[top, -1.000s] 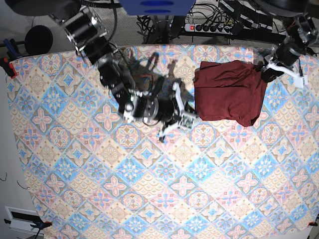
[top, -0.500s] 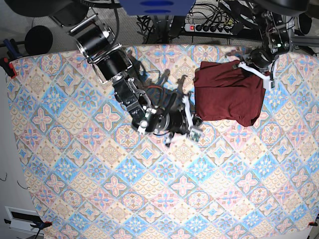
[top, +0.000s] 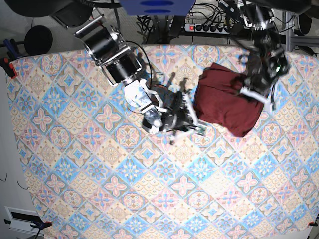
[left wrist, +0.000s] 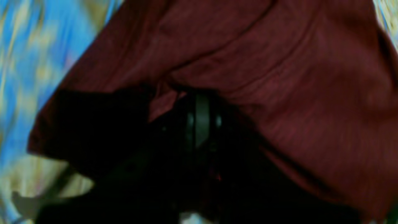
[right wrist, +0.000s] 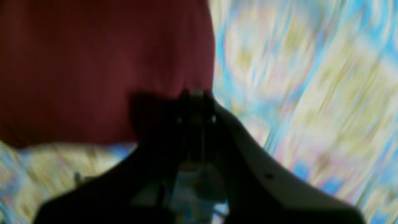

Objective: Layout the t-shirt on the table in an organized manner, then fold the t-shirt properly
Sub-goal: 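Grasp the bundle edges with both grippers and fold it over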

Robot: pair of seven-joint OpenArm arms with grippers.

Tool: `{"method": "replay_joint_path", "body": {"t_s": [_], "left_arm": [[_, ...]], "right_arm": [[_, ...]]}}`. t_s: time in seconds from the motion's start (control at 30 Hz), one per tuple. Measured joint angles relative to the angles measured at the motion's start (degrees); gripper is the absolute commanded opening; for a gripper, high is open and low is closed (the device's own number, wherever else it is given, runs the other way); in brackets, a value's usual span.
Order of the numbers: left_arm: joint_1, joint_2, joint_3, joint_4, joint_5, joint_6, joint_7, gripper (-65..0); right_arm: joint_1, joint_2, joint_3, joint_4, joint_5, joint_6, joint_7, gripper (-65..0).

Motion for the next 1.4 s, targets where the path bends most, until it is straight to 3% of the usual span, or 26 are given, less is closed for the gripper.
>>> {"method": "replay_joint_path", "body": {"t_s": [0.13, 0.37, 0.53, 0.67, 0.93, 1.23, 1.4], "left_arm": [[-4.04, -1.33, 7.23, -3.78, 3.45, -0.07, -3.39, -65.0], [-15.63, -1.29, 19.12, -12.92, 7.96, 0.20, -5.11, -65.0], [-22.51, -0.66, 23.12, -17.03, 7.39, -0.07, -3.34, -65.0], [-24.04, -0.39, 21.99, -16.55, 7.15, -0.09, -2.32, -65.0], [-15.37, -1.46, 5.77, -1.60, 7.63, 0.11, 5.01, -65.0], [0.00, -0.85, 5.05, 18.45, -0.44, -0.28, 10.29, -65.0], [4.37, -0.63, 5.11, 19.98, -2.25, -0.24, 11.13, -65.0]], "right_arm": [[-0.02, -0.63, 4.39, 1.62, 0.61, 0.39, -0.09, -64.7], [-4.50, 3.13, 12.63, 11.96, 0.11, -0.02, -0.20, -64.7], [-6.73, 5.20, 17.46, 15.87, -0.35, 0.20, -1.99, -64.7], [-8.28, 5.70, 18.12, 20.35, -0.22, -0.20, -2.64, -64.7], [-11.39, 5.73, 16.13, 26.29, -0.35, -0.37, -4.70, -64.7], [-16.68, 5.68, 7.43, 28.09, -0.46, 0.26, -5.53, -64.8], [-15.78, 5.25, 1.11, 30.62, 0.31, -0.02, -4.39, -64.8]]}}
